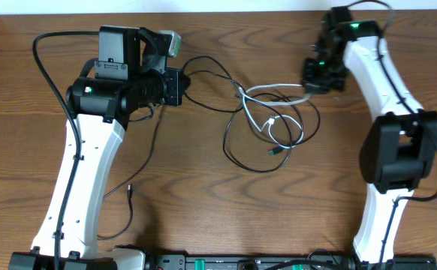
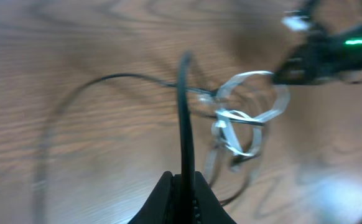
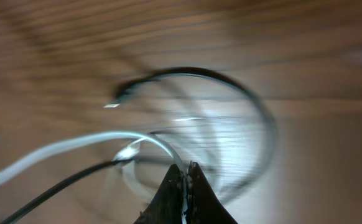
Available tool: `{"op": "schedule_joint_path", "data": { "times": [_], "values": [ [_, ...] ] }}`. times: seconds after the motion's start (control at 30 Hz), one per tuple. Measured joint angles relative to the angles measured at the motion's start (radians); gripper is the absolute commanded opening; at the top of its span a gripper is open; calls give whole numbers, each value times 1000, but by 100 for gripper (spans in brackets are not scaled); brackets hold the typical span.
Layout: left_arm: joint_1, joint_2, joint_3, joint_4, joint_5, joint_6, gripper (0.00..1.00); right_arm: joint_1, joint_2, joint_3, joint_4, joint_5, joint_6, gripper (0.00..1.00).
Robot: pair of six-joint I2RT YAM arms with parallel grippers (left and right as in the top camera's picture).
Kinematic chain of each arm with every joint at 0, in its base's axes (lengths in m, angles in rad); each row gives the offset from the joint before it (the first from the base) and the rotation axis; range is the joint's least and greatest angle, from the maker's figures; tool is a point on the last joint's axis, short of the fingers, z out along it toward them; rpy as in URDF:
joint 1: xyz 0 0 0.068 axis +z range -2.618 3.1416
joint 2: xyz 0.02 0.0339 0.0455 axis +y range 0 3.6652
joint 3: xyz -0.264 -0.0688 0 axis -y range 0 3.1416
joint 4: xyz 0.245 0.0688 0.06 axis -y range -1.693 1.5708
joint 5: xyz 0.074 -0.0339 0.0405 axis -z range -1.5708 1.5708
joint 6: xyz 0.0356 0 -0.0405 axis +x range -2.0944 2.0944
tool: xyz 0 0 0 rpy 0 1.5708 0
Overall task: Untangle cables
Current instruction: 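Grasp a white cable with the right gripper and pull it rightward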
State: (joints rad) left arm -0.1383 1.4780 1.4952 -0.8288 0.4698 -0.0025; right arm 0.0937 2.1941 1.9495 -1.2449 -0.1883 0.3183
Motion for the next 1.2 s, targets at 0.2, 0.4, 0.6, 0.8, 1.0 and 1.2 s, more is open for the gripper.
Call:
{"op": "schedule_joint_path", "data": {
  "times": [0.2,0.4,0.6,0.8,1.0,1.2],
  "values": [
    [0,0,0,-4,-105,0,7,-87,-3,0,-55,231,1,1],
    [0,0,0,-9,-188,0,7,-127,-3,0,-76,366,18,1],
    [0,0,0,-30,-277,0,8,-151,-3,0,-77,422,32,1],
    [0,0,0,-62,-415,-5,8,-167,-3,0,-78,416,32,1],
    [0,0,0,-64,-496,-30,8,-245,-3,0,-84,343,28,1],
    [0,0,0,-64,-530,-64,8,-311,-3,0,-114,322,26,1]
  ]
}}
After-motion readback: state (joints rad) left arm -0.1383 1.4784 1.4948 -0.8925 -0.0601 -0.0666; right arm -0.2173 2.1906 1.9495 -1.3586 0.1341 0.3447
